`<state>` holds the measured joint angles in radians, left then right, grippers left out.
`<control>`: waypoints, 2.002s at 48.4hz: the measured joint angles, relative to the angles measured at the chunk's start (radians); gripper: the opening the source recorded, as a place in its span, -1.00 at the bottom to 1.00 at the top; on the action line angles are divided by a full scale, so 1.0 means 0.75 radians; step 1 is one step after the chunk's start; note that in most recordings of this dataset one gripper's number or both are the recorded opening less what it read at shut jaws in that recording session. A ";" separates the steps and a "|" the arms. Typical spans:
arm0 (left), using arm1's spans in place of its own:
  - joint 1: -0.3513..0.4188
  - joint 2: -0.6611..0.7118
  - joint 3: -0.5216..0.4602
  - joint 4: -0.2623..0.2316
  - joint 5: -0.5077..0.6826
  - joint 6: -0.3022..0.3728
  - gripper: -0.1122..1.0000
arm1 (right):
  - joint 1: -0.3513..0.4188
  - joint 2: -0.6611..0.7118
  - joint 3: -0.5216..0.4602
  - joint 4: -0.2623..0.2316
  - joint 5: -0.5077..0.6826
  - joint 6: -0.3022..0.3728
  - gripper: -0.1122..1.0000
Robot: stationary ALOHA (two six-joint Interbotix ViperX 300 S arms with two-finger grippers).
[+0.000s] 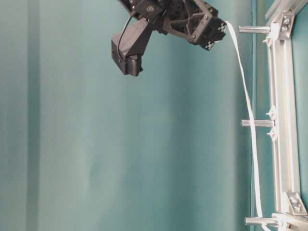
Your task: Move the cable alternately left and right between 8 pins so it hooks onto each one.
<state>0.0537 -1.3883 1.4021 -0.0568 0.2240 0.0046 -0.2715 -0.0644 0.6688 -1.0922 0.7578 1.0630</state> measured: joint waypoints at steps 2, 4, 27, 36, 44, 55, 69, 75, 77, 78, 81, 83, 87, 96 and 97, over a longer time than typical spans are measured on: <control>0.000 0.000 0.000 -0.002 0.000 -0.002 0.43 | 0.000 0.000 0.012 -0.033 -0.014 0.002 -0.54; 0.000 0.000 0.000 -0.002 -0.002 -0.002 0.43 | 0.000 0.002 0.027 -0.057 -0.029 0.004 -0.54; 0.000 0.000 0.000 -0.002 0.000 -0.002 0.44 | -0.090 0.000 0.108 -0.121 -0.243 0.012 -0.54; 0.000 0.000 0.000 0.000 0.000 -0.002 0.44 | -0.133 0.004 0.123 -0.125 -0.346 0.014 -0.54; 0.000 0.000 -0.002 -0.002 0.000 -0.002 0.44 | -0.145 0.018 0.121 -0.155 -0.364 0.014 -0.54; 0.000 0.002 0.000 -0.002 0.000 0.000 0.43 | -0.180 0.033 0.117 -0.219 -0.395 0.014 -0.54; 0.000 0.000 0.000 -0.002 0.000 -0.002 0.44 | -0.215 0.041 0.119 -0.243 -0.405 0.014 -0.54; 0.000 0.000 0.000 -0.002 0.000 -0.002 0.44 | -0.221 0.041 0.129 -0.245 -0.423 0.016 -0.54; 0.000 0.000 0.000 0.000 0.000 -0.002 0.43 | -0.221 0.041 0.137 -0.245 -0.423 0.016 -0.54; 0.000 0.000 0.000 0.000 0.000 -0.002 0.43 | -0.221 0.041 0.141 -0.243 -0.423 0.016 -0.54; 0.000 0.000 0.000 0.000 0.000 -0.002 0.44 | -0.221 0.041 0.155 -0.231 -0.432 0.020 -0.54; 0.000 0.000 0.000 0.000 0.000 -0.002 0.44 | -0.223 0.041 0.168 -0.219 -0.438 0.035 -0.54; 0.000 0.000 0.000 0.000 0.000 -0.002 0.44 | -0.233 0.029 0.190 -0.200 -0.456 0.078 -0.54; 0.000 0.000 0.000 0.000 0.000 -0.002 0.44 | -0.229 -0.004 0.274 -0.170 -0.558 0.241 -0.54; 0.000 0.000 0.000 0.000 0.000 -0.002 0.44 | -0.229 -0.010 0.280 -0.166 -0.577 0.264 -0.54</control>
<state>0.0537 -1.3883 1.4021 -0.0568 0.2240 0.0031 -0.4433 -0.0721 0.8790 -1.2164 0.3252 1.2609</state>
